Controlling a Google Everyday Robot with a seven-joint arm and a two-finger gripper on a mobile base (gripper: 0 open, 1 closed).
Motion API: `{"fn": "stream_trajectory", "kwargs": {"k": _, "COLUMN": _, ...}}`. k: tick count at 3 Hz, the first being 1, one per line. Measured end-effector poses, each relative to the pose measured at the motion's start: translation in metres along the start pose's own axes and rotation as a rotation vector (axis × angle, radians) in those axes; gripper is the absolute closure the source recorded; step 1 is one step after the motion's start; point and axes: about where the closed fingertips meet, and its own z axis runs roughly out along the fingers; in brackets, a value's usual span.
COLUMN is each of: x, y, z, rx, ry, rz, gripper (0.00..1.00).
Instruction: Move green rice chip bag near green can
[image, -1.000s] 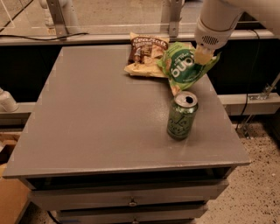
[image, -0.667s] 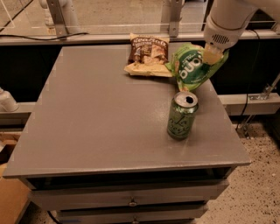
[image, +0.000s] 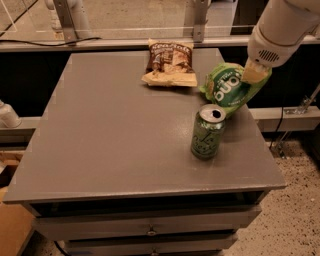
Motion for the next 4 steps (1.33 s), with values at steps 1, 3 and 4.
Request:
{"fn": "stream_trajectory", "kwargs": {"k": 1, "x": 0.012, "y": 0.017, "z": 0.005, "rx": -0.020, "ry": -0.021, "rz": 0.006, "gripper": 1.00}}
{"fn": "stream_trajectory", "kwargs": {"k": 3, "x": 0.020, "y": 0.043, "z": 0.005, "rx": -0.058, "ry": -0.060, "rz": -0.015, "gripper": 1.00}}
{"fn": "stream_trajectory", "kwargs": {"k": 4, "x": 0.022, "y": 0.056, "z": 0.001, "rx": -0.078, "ry": -0.077, "rz": -0.026, "gripper": 1.00}}
